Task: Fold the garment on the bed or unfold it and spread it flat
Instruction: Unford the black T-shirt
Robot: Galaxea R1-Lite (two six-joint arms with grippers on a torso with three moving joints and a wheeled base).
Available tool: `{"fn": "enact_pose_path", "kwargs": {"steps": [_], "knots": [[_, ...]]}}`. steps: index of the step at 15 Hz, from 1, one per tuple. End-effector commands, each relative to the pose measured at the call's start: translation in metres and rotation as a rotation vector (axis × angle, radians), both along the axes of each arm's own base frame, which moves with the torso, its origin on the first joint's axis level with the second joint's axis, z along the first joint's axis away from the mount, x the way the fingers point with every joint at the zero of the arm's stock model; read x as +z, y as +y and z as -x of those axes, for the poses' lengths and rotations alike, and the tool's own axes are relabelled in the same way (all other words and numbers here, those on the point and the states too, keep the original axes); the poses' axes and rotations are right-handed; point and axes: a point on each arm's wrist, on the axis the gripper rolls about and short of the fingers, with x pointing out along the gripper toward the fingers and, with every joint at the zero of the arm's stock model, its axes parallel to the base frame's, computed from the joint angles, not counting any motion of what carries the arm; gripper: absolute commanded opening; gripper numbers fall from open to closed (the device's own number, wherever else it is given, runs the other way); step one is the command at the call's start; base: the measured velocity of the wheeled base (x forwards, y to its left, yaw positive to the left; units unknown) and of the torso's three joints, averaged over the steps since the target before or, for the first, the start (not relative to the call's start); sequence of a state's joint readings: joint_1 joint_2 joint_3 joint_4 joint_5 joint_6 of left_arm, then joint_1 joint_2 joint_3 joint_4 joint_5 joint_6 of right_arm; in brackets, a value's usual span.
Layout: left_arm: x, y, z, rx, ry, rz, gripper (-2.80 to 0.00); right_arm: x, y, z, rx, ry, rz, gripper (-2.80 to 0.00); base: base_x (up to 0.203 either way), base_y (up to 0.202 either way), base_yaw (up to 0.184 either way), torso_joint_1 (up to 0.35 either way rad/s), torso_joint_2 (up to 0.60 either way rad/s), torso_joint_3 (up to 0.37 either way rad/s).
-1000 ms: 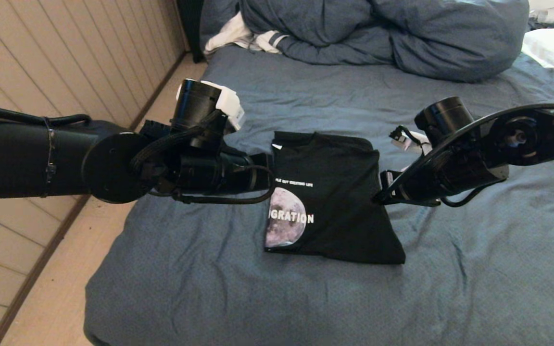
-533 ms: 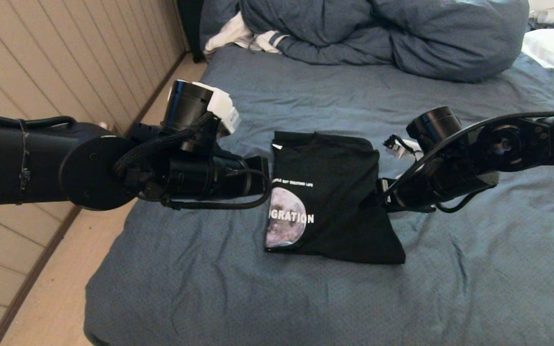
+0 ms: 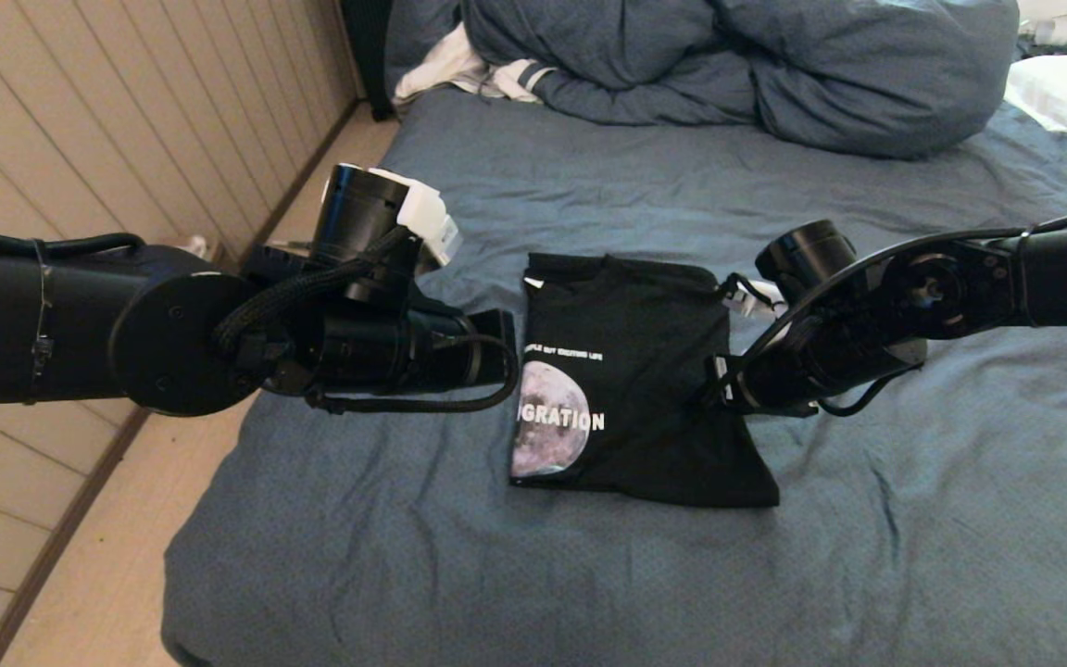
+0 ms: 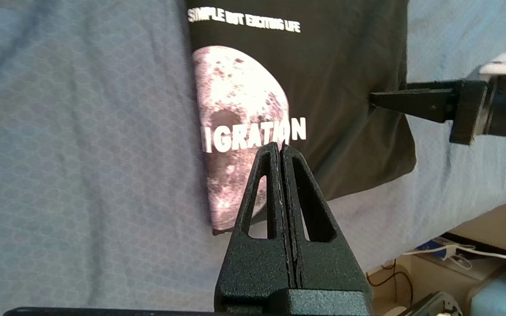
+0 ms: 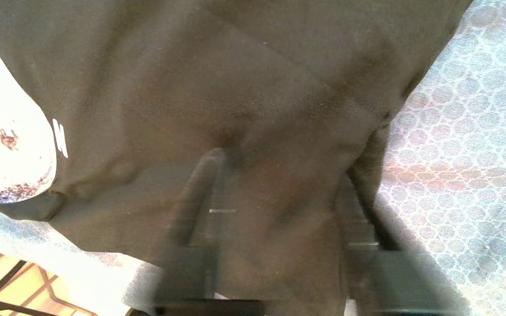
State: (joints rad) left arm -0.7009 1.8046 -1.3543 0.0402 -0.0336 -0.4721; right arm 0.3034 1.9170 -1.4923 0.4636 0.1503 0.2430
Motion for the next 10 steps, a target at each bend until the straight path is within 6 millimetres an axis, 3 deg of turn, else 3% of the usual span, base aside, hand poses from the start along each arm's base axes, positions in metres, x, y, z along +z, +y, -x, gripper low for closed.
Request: {"fn": "enact_pose_path", "kwargs": {"steps": [1, 3, 7, 10], "knots": [[0.002, 0.001, 0.001, 0.001, -0.001, 0.005, -2.80, 0.001, 0.000, 0.001, -0.003, 0.002, 0.000, -2.80, 0.000, 0.000, 0.000, 0.000, 0.00, 0.000], [0.001, 0.001, 0.002, 0.001, 0.000, 0.004, -2.80, 0.004, 0.000, 0.003, 0.000, -0.007, -0.004, -2.80, 0.000, 0.000, 0.000, 0.000, 0.00, 0.000], [0.004, 0.000, 0.005, -0.007, -0.006, 0.009, -2.80, 0.035, -0.001, 0.021, 0.015, -0.095, -0.031, -2.80, 0.000, 0.000, 0.000, 0.000, 0.00, 0.000], [0.006, -0.004, 0.011, -0.025, -0.010, 0.011, -2.80, 0.058, 0.013, 0.029, 0.062, -0.172, -0.062, -2.80, 0.000, 0.000, 0.000, 0.000, 0.00, 0.000]]}}
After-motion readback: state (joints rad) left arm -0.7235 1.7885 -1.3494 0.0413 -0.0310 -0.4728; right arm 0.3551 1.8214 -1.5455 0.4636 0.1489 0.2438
